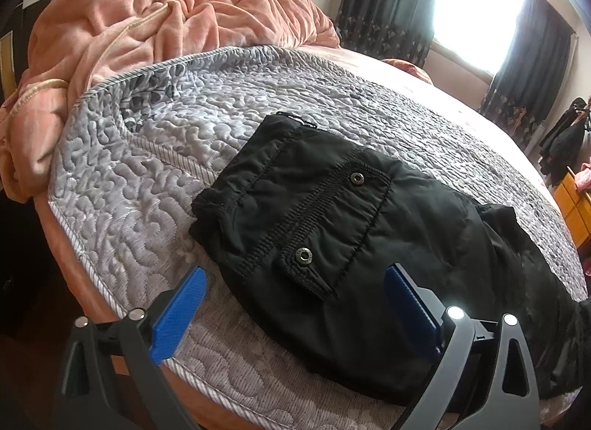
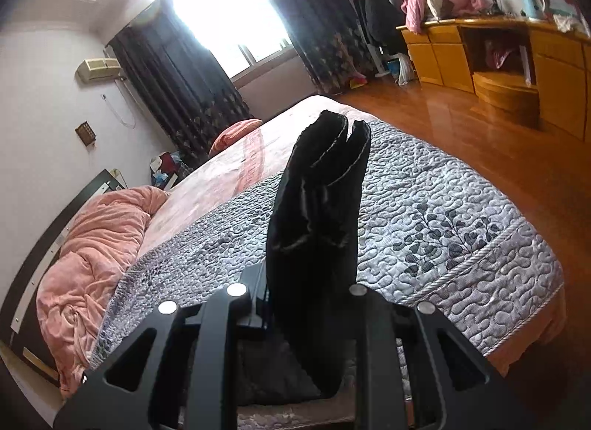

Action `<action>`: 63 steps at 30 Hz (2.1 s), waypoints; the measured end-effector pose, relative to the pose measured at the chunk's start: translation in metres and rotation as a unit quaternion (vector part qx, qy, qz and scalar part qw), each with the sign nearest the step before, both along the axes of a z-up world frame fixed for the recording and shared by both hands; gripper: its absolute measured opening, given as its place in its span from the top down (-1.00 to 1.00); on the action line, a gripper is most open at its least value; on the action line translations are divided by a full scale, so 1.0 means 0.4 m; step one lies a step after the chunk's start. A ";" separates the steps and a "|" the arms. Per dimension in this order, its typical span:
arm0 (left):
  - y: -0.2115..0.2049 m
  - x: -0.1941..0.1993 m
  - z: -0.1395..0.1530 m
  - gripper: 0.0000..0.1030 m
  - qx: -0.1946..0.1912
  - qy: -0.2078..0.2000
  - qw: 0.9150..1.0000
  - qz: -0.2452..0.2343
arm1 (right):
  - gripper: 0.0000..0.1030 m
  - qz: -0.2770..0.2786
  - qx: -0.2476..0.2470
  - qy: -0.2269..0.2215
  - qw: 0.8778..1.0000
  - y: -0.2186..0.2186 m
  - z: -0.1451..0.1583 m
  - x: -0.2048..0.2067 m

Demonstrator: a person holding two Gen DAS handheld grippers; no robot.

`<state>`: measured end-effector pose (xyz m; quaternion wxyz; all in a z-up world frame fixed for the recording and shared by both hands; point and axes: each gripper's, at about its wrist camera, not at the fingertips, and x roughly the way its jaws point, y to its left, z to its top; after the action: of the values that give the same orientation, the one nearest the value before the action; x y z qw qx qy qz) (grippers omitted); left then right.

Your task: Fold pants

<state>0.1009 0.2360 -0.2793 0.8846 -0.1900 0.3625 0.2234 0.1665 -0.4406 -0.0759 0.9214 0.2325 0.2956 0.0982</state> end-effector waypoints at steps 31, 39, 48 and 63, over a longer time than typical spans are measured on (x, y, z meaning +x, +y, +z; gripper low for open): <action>-0.015 0.011 0.000 -0.90 0.015 0.009 1.000 -0.008 | 0.63 0.012 -0.110 -0.029 0.993 0.159 0.088 -0.047; -0.031 0.029 -0.007 -0.90 0.025 0.025 0.999 -0.015 | 0.64 0.024 -0.144 -0.052 0.988 0.195 0.108 -0.057; -0.039 0.038 -0.012 -0.90 0.026 0.031 0.999 -0.019 | 0.64 0.035 -0.160 -0.057 0.985 0.217 0.122 -0.048; -0.026 0.030 -0.012 -0.90 0.013 0.024 1.000 -0.015 | 0.64 0.057 -0.210 -0.063 0.974 0.309 0.128 -0.048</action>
<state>0.1128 0.2257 -0.2842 0.8815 -0.1673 0.3834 0.2192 0.1474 -0.3169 -0.0245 0.9592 0.0093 0.2639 0.1010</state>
